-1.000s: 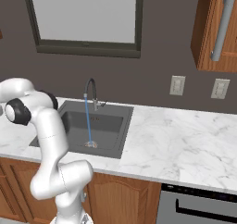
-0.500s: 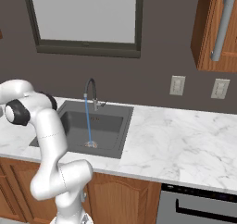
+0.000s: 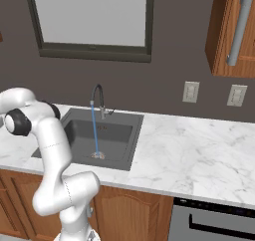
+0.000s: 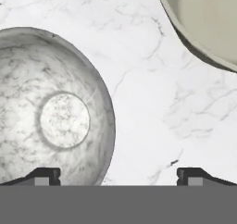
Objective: Rinse each bowl for a few seconds and place them down in the sink or on the counter.
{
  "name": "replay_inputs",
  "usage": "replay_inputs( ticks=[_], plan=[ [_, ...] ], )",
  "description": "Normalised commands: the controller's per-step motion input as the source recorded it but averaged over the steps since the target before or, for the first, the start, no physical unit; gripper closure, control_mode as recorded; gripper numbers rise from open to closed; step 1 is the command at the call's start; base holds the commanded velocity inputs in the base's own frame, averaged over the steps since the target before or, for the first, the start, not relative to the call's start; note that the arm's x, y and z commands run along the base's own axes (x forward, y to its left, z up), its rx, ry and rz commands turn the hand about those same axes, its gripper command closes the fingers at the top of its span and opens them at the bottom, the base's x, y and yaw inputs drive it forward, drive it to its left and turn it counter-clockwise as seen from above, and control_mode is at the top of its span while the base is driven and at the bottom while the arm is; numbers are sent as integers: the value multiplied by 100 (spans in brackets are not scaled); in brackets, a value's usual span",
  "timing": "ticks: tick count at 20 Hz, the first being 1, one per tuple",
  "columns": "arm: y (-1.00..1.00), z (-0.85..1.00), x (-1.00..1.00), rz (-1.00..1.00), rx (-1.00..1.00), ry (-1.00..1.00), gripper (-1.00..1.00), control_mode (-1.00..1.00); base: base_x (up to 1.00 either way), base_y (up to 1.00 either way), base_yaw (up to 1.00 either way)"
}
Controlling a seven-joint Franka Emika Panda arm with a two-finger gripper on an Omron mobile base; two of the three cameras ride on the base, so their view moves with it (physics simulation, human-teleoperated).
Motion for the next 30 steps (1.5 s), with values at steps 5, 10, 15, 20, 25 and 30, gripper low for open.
replay_inputs(
  ticks=[5,10,15,20,25,30],
  plan=[
    [13,-10,8,0,0,0,-100,-100,0,0,0],
    [13,-10,9,0,0,0,-100,-100,0,0,0],
    [12,-9,10,0,0,0,-100,-100,0,0,0],
    [8,-9,8,0,0,0,-100,-100,0,0,0],
    [5,-11,3,0,0,0,100,-100,0,0,0],
    [0,-3,0,0,0,-1,100,-100,0,0,0]
  ],
)
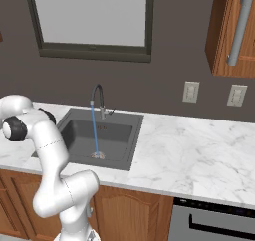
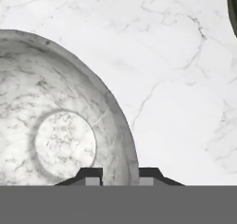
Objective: Rinse each bowl for a few seconds and place them down in the sink or on the counter.
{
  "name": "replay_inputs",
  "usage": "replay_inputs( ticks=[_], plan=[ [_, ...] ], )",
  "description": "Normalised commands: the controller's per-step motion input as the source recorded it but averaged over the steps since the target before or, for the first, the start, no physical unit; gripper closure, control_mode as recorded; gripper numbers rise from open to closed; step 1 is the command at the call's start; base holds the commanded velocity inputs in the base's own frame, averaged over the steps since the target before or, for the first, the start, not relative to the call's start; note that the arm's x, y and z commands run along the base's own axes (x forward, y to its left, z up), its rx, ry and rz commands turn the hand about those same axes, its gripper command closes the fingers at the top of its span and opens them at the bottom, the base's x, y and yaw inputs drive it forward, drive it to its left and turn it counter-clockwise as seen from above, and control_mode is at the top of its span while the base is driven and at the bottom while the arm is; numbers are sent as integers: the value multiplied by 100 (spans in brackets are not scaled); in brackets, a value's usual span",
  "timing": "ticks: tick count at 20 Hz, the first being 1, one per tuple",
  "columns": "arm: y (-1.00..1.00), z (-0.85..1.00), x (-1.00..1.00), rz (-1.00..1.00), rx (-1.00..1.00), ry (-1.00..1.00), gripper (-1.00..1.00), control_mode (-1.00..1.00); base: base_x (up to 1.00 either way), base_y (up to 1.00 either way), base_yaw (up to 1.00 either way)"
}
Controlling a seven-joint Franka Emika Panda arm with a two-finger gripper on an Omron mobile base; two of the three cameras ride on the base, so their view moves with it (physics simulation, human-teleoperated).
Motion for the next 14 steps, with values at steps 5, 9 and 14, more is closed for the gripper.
replay_inputs(
  ticks=[5,9,14],
  plan=[
    [-3,0,-9,0,0,-8,100,-100,0,0,0],
    [-18,9,-15,0,0,-4,100,-100,0,0,0],
    [-37,33,-22,0,0,-3,100,-100,0,0,0]
  ],
)
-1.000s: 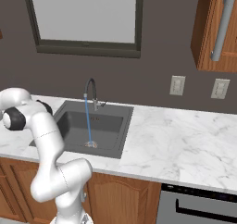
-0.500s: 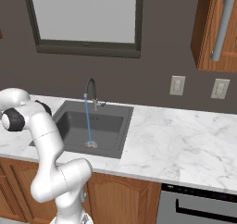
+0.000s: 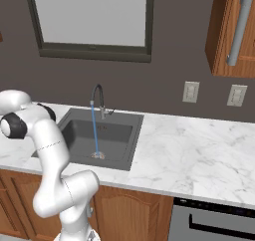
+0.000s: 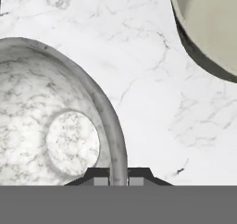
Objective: Rinse each bowl for a few seconds and place them down in the sink or on the counter.
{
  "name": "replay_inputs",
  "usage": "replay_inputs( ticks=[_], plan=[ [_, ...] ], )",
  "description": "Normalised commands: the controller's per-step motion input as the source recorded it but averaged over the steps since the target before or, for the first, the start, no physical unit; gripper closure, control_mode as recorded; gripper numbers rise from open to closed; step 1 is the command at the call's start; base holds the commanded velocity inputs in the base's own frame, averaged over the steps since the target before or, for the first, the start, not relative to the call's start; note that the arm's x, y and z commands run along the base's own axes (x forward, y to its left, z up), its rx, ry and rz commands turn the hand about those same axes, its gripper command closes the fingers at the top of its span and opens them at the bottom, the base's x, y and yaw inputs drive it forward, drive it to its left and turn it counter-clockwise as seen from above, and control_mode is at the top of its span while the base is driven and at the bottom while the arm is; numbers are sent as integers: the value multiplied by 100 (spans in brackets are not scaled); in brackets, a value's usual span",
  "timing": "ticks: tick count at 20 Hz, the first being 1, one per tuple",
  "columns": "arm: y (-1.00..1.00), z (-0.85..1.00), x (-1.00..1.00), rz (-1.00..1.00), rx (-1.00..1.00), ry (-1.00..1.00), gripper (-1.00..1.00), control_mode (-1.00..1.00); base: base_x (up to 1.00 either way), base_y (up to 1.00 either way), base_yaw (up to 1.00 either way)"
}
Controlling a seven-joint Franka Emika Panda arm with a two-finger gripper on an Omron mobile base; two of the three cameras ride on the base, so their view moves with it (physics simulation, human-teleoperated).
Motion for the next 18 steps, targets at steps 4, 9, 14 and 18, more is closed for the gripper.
replay_inputs(
  ticks=[4,9,14,18],
  plan=[
    [-51,42,-18,0,3,-5,100,-100,0,0,0],
    [-60,39,-6,0,7,-5,100,-100,0,0,0],
    [-58,40,-9,0,9,-6,100,-100,0,0,0],
    [-48,47,-16,-1,13,-2,100,-100,0,0,0]
  ],
)
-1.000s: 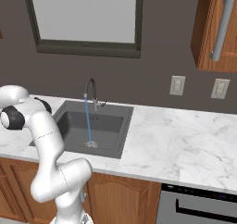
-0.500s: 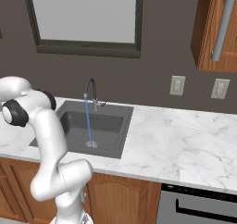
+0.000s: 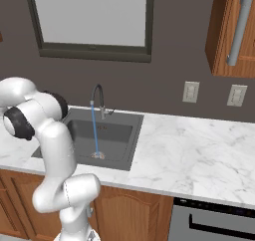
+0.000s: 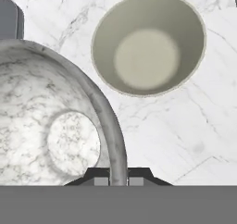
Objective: Rinse each bowl for a few seconds and place them down in the sink or on the counter.
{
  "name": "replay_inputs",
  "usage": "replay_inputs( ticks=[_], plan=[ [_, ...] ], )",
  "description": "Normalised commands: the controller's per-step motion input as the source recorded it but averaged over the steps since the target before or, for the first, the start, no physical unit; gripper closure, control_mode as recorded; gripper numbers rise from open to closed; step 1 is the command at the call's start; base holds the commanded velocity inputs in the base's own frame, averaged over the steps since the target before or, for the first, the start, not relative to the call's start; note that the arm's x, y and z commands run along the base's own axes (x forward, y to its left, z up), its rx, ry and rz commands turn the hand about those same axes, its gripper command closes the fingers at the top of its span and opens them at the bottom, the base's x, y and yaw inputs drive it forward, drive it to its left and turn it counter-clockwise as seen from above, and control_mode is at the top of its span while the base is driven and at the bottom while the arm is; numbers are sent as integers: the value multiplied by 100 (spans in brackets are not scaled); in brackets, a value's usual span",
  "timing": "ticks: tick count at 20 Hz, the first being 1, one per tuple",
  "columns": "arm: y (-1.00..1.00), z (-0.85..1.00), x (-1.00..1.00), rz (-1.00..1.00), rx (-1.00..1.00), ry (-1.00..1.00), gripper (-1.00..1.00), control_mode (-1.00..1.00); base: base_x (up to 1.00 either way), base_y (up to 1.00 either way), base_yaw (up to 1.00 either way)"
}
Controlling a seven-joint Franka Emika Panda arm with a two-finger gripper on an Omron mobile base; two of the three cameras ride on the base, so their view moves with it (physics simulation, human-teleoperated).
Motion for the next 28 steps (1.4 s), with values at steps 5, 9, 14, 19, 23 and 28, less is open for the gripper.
replay_inputs(
  ticks=[5,9,14,19,23,28],
  plan=[
    [-47,47,-18,-5,12,-1,100,-100,0,0,0],
    [-54,39,-16,-14,6,0,100,-100,0,0,0],
    [-56,43,-3,-24,0,13,100,-100,0,0,0],
    [-57,50,0,-27,0,22,100,-100,0,0,0],
    [-55,47,-1,-28,0,18,100,-100,0,0,0],
    [-47,28,-11,-27,0,9,100,-100,0,0,0]
  ],
)
